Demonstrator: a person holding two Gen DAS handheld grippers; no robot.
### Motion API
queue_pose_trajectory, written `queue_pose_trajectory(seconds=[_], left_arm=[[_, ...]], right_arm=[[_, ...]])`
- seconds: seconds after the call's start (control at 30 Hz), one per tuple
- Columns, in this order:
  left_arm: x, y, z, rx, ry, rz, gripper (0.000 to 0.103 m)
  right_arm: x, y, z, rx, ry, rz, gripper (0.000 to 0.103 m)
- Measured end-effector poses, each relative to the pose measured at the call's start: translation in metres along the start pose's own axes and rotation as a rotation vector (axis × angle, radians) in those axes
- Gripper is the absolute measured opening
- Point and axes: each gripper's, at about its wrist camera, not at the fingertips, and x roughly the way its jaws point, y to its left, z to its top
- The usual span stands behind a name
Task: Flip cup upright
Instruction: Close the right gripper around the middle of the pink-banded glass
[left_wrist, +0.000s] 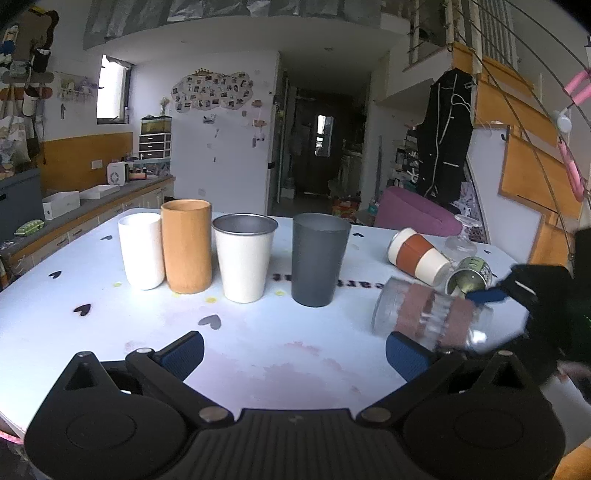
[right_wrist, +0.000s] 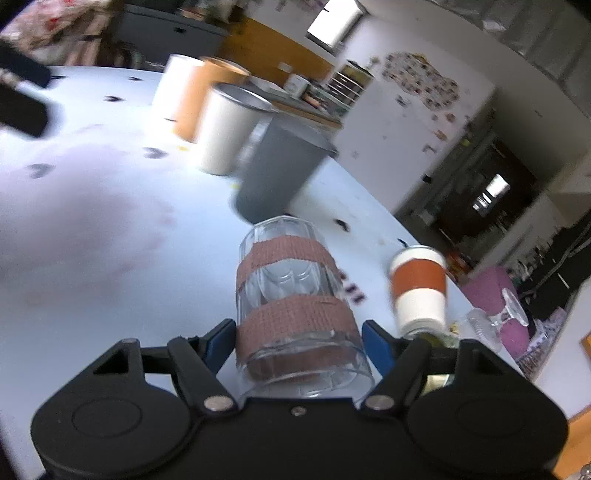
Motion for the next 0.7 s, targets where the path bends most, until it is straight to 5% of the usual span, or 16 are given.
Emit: queue_pose_trajectory(seconds=[0.37,0.7], left_arm=[[0.029,-0.016,0.009,0.012,0.037,-0.073,0.103],[0.092,-0.032,0.018,0.046,0.169,-0.099,0.103]], right_arm=[[-0.074,0.051,-0.024,-0.164,-0.076,0.165,0.075],[-0.087,0.055,-0.035,-0.14,-0.116,0.089,0.09]])
